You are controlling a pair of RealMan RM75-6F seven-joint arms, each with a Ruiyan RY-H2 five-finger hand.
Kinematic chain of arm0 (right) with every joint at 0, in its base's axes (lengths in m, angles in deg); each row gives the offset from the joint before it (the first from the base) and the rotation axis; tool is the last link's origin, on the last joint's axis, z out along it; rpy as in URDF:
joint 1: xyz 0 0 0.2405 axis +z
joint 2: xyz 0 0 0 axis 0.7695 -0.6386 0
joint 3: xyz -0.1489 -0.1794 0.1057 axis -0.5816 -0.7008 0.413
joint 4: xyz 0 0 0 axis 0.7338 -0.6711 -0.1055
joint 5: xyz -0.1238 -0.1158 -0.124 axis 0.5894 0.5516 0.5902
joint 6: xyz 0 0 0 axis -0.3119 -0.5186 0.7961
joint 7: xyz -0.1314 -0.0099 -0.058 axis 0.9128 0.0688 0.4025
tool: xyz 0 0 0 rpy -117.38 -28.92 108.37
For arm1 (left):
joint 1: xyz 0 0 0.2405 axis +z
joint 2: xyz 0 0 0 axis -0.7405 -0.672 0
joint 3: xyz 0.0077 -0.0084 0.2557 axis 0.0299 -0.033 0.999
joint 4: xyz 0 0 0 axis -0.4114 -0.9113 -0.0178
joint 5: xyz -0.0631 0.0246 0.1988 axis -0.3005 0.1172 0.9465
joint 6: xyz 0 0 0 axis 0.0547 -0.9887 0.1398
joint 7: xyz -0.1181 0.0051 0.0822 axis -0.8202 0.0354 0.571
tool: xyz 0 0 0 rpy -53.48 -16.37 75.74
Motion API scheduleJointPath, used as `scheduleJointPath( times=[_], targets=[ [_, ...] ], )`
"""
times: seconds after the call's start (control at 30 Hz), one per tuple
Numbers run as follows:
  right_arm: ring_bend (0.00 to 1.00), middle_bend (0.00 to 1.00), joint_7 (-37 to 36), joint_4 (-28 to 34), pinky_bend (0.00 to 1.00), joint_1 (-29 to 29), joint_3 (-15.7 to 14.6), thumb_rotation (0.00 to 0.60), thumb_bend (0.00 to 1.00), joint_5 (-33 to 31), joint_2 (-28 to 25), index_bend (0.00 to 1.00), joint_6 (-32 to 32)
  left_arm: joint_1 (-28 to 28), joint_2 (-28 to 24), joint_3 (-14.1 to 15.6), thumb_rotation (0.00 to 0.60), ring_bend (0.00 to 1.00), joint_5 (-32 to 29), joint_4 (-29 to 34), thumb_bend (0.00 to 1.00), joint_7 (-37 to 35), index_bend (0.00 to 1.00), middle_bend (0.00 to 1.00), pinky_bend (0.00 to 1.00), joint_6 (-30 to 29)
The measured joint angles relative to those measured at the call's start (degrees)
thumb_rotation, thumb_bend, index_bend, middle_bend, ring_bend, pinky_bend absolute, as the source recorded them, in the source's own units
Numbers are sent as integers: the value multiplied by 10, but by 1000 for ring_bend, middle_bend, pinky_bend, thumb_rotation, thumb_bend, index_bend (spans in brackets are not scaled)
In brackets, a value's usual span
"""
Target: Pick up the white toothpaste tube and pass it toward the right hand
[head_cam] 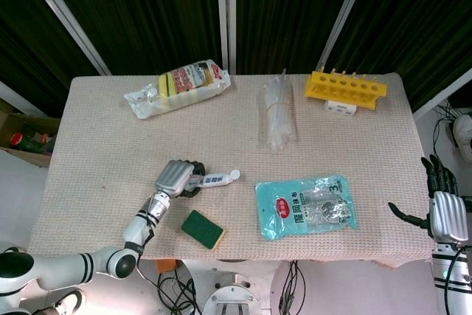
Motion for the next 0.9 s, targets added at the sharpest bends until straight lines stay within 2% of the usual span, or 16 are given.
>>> scheduleJointPath(
  times=[0.13, 0.43, 0.6, 0.77, 0.9],
  targets=[
    [0, 0, 0, -2, 0, -1, -2, 504, 82, -1, 1, 0, 2, -7, -5, -3, 600, 513, -17, -1, 382, 11, 514, 640, 532, 14],
    [0, 0, 3, -5, 0, 3, -2, 512, 82, -3, 5, 0, 9, -10, -3, -4, 600, 676, -19, -8, 386, 22, 688, 810, 656, 6],
    [0, 0, 5, -5, 0, 2, -2, 512, 82, -6, 4, 0, 10, -10, 9, -1, 600, 746, 8, -28, 388, 6, 767, 884, 716, -7],
    [0, 0, 6, -3, 0, 2, -3, 513, 82, -4, 3, 0, 11, -7, 21, 2, 600, 766, 40, -48, 395, -28, 785, 905, 745, -21],
    [0, 0, 2, -3, 0, 4, -3, 514, 82, 2, 3, 0, 10, -2, 30, 2, 600, 780, 79, -61, 395, -85, 796, 921, 757, -45]
  ],
)
